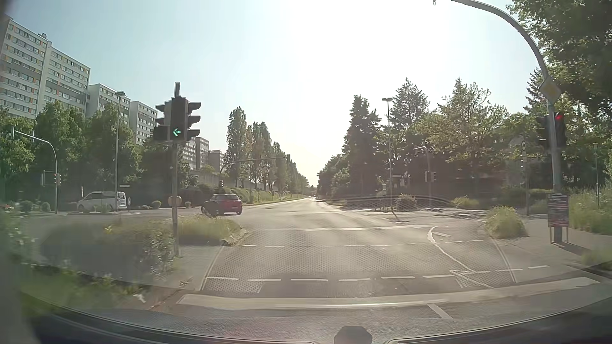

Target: Follow the waypoints while adhering to traffic rules and regulations

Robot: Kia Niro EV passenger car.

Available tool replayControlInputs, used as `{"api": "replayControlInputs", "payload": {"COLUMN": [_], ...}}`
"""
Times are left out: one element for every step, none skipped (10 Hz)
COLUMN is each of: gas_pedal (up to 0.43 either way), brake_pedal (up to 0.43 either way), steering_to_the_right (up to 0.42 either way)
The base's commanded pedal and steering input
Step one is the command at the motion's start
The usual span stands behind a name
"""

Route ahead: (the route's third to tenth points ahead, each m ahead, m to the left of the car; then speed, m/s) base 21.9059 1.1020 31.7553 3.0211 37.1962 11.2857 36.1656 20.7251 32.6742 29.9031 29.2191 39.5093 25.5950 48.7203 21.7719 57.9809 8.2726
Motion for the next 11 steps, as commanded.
{"api": "replayControlInputs", "payload": {"gas_pedal": [0.0,0.0,0.0,0.0,0.0,0.0,0.0,0.0,0.0,0.0,0.0], "brake_pedal": [0.03,0.03,0.03,0.03,0.03,0.024,0.03,0.03,0.03,0.03,0.03], "steering_to_the_right": [-0.027,-0.031,-0.035,-0.035,-0.036,-0.041,-0.05,-0.056,-0.059,-0.065,-0.071]}}
